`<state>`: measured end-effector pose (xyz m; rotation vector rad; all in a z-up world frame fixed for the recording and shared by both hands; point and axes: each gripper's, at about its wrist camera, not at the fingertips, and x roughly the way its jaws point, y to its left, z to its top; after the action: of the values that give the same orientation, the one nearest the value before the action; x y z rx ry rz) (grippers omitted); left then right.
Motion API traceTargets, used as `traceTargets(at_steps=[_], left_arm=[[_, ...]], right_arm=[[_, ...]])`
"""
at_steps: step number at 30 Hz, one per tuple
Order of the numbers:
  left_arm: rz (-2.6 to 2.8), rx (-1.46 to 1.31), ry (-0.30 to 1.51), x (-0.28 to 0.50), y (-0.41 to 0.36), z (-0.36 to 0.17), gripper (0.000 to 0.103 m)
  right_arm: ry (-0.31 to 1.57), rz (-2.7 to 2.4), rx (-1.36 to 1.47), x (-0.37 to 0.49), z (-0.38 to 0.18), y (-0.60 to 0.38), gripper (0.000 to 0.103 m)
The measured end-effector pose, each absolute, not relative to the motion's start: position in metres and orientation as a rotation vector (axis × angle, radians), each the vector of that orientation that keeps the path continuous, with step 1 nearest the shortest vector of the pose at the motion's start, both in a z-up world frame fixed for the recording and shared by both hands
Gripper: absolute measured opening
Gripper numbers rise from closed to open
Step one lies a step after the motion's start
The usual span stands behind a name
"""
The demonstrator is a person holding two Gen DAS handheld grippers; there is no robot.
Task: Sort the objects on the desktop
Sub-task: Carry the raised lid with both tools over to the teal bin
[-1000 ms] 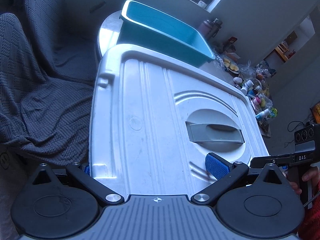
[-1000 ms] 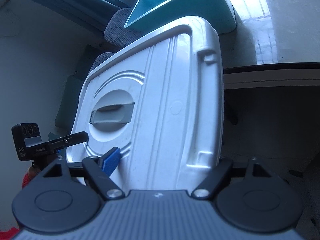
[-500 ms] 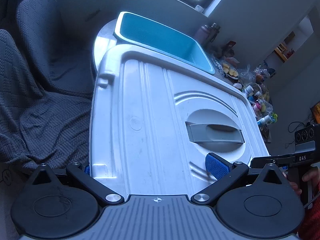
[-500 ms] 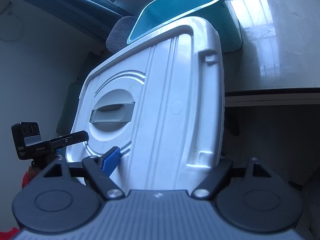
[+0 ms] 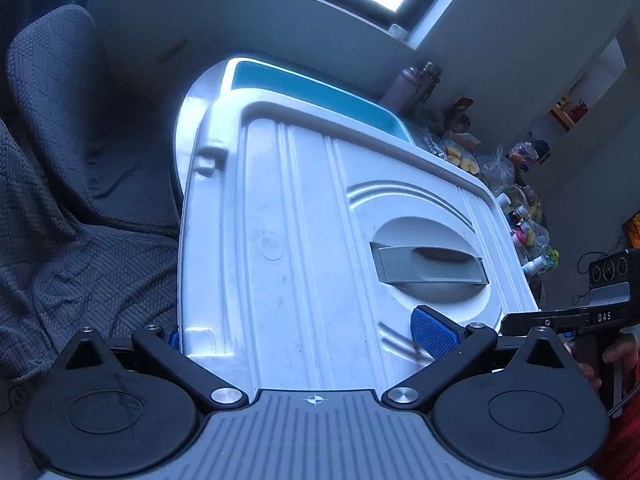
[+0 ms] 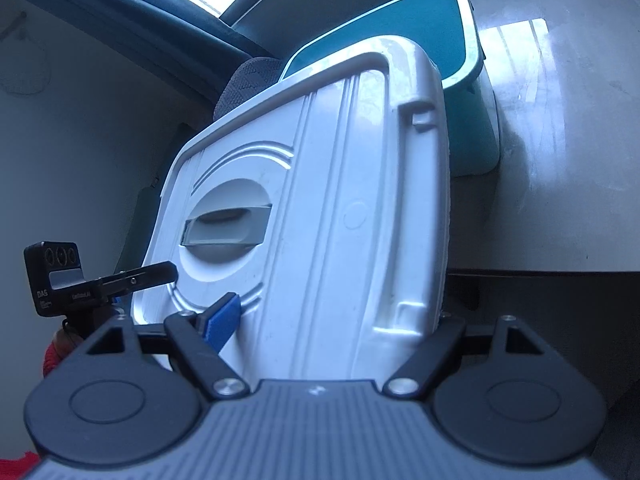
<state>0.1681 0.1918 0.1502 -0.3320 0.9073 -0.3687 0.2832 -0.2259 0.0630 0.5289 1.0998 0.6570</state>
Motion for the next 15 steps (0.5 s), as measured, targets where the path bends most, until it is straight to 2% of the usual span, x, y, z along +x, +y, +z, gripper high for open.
traceTargets(at_steps=[15], left_arm=[[-0.341,-0.348,0.898,0.228,0.187,0.161,0.103]], right_arm=[[1.093,0.680,0.507,0.341,0.063,-0.224,0.081]])
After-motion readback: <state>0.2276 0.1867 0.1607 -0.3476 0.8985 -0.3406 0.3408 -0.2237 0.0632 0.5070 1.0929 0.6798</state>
